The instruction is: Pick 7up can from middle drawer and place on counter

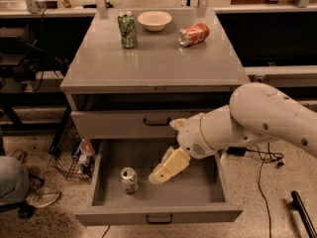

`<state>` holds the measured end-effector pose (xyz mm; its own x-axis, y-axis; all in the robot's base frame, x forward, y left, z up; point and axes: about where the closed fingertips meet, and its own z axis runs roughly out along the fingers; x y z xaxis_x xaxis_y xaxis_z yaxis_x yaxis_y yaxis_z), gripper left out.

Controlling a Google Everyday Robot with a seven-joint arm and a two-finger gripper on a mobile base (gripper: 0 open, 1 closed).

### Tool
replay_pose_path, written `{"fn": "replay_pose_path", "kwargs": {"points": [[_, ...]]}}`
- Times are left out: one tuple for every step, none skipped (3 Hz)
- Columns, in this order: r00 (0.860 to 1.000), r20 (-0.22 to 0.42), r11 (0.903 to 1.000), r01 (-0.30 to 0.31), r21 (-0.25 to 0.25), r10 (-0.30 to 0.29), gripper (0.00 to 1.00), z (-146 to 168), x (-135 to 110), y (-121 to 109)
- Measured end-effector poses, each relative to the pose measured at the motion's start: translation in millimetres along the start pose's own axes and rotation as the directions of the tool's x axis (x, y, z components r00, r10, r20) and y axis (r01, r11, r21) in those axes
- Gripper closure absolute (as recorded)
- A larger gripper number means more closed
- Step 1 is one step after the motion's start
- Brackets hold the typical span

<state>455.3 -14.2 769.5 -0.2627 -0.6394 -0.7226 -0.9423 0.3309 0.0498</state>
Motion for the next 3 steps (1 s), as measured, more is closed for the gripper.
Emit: {"fn": "replay_pose_path", "kwargs": {"points": [[0.998, -0.047, 0.9989, -0.038, -0.027, 0.036, 0.00, 21.6, 26.4, 17.0], [0.994, -0.045, 0.9941, -0.103, 0.033, 0.104, 0.00, 75.0, 89.4, 6.8], [0.990, -0.019, 0.9858, -0.137, 0.097, 0.139, 0.00, 106.1, 121.6, -14.8]]}}
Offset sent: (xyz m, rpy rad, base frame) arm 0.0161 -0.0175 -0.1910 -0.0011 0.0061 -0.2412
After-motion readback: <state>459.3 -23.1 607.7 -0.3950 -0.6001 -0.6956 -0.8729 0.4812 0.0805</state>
